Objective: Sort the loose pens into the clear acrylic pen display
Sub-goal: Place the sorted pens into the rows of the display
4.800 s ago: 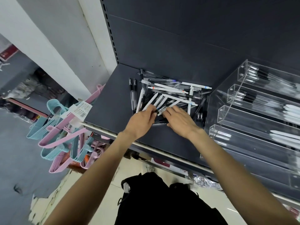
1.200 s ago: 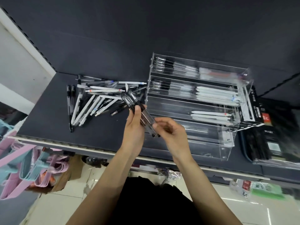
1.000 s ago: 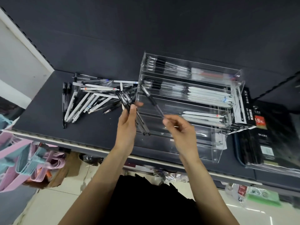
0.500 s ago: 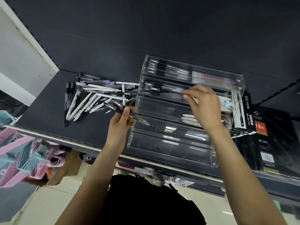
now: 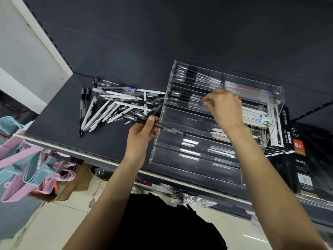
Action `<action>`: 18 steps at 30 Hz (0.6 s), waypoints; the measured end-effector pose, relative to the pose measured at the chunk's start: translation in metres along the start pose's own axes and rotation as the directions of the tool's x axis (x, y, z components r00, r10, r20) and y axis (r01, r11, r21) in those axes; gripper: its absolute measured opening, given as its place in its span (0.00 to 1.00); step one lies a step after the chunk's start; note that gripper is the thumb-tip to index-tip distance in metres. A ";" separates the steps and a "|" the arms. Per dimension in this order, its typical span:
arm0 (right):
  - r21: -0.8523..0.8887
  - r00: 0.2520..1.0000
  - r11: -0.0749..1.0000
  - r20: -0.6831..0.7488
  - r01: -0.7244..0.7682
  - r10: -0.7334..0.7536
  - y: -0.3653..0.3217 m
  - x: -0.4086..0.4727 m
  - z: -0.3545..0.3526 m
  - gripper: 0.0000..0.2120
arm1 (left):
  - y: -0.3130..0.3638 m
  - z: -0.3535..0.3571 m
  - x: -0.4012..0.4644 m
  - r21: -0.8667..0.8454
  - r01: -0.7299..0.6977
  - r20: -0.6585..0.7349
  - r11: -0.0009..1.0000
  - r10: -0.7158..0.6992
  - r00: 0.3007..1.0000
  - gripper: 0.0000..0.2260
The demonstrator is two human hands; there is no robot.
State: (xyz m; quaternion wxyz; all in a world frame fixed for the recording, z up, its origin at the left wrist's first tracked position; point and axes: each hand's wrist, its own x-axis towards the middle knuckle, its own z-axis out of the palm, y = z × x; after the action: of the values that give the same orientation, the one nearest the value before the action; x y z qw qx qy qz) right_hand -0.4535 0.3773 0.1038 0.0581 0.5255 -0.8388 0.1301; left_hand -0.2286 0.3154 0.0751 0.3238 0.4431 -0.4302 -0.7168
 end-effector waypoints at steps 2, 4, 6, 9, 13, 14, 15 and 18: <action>0.069 0.997 0.997 -0.072 -0.018 0.023 -0.006 -0.007 -0.004 0.06 | 0.000 0.001 0.001 0.014 0.002 0.013 1.000 -0.003 1.000 0.10; 0.236 0.983 0.972 -0.180 0.003 0.041 -0.022 -0.024 -0.013 0.06 | 0.000 0.004 0.001 0.024 -0.002 0.023 1.000 0.002 1.000 0.09; 0.409 0.990 0.912 -0.139 0.033 0.027 -0.045 -0.046 -0.023 0.08 | 0.001 0.009 0.000 0.028 -0.010 0.015 1.000 0.010 1.000 0.08; 0.411 0.999 0.911 0.006 0.040 -0.047 -0.071 -0.071 -0.018 0.12 | 0.000 0.016 -0.002 0.038 -0.018 0.037 0.999 0.017 0.999 0.07; 0.447 1.000 0.894 -0.009 0.014 -0.012 -0.070 -0.075 -0.006 0.06 | -0.002 0.022 -0.006 0.043 -0.059 0.115 0.997 0.053 0.992 0.08; 0.461 1.000 0.888 -0.024 0.002 0.010 -0.065 -0.074 -0.008 0.06 | -0.003 0.023 -0.006 0.056 -0.077 0.126 0.996 0.069 0.990 0.08; 0.469 0.998 0.883 -0.043 -0.014 0.039 -0.059 -0.072 -0.011 0.07 | -0.004 0.022 -0.005 0.066 -0.088 0.132 0.994 0.079 0.988 0.07; 0.430 0.985 0.901 -0.122 -0.060 0.124 -0.029 -0.061 -0.023 0.08 | -0.005 0.018 0.000 0.039 -0.059 0.129 0.998 0.053 0.990 0.10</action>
State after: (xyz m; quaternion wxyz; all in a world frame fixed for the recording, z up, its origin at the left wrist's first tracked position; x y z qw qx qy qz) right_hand -0.4012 0.4241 0.1159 -0.0028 0.4743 -0.8077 0.3503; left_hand -0.2451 0.3233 0.0747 0.3062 0.3909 -0.4773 -0.7250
